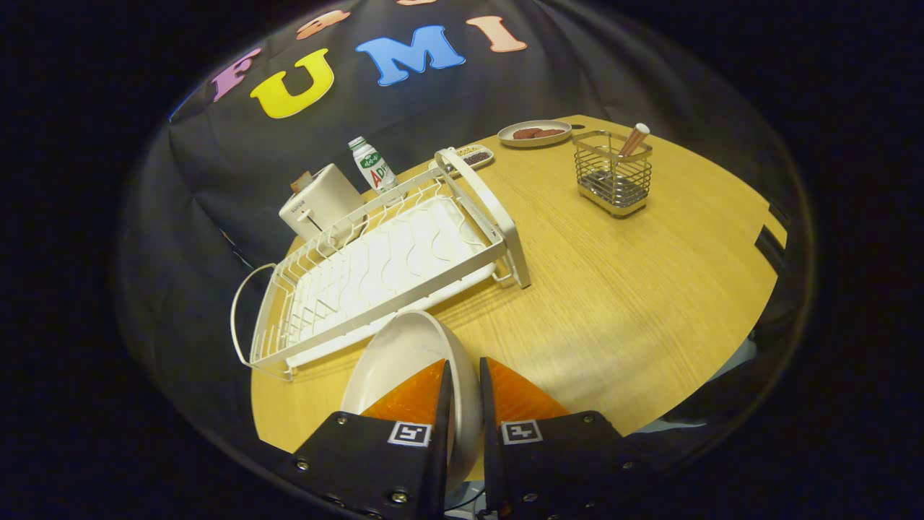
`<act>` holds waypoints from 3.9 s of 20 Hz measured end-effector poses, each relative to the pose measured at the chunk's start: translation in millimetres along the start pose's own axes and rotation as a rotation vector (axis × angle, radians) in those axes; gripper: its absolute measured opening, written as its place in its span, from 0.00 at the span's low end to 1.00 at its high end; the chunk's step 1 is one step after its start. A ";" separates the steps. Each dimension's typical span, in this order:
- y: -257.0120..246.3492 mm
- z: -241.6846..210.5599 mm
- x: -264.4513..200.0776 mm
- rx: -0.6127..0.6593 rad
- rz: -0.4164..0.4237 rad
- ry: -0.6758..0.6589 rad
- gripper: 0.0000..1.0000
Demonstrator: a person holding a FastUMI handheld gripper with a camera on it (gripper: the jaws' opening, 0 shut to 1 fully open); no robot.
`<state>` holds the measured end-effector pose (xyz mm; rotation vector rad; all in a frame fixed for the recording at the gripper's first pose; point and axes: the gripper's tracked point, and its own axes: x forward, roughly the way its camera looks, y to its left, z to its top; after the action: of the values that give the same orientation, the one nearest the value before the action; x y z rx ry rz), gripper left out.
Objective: Take the plate from the dish rack, then take the spoon from the basket and place it into the plate.
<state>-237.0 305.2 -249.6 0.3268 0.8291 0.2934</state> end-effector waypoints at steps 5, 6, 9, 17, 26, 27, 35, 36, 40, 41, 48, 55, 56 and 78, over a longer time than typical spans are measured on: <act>-23.3 38.5 -14.8 -0.165 -0.089 -0.072 0.25; -31.4 53.4 -19.8 -0.188 -0.118 -0.098 0.25; -53.4 95.3 -33.5 -0.222 -0.204 -0.182 0.25; -113.0 168.9 -49.6 -0.173 -0.385 -0.288 0.25; -155.6 198.6 -27.0 -0.129 -0.448 -0.278 0.26; -157.7 199.8 -22.4 -0.127 -0.445 -0.271 0.26; -165.1 206.6 -0.9 -0.120 -0.419 -0.242 0.26; -164.1 208.7 0.9 -0.119 -0.405 -0.240 0.21; -158.2 209.9 1.1 -0.152 -0.381 -0.250 0.05; -157.5 209.4 -1.7 -0.161 -0.390 -0.251 0.05; -145.4 218.1 -38.0 -0.201 -0.424 -0.291 0.05; -106.2 248.2 -90.9 -0.338 -0.422 -0.404 0.04; -97.5 252.4 -98.1 -0.360 -0.413 -0.424 0.04; 95.5 82.5 -113.8 -0.592 0.121 -0.277 0.04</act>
<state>-259.5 335.3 -83.9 -0.1377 0.4215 0.5747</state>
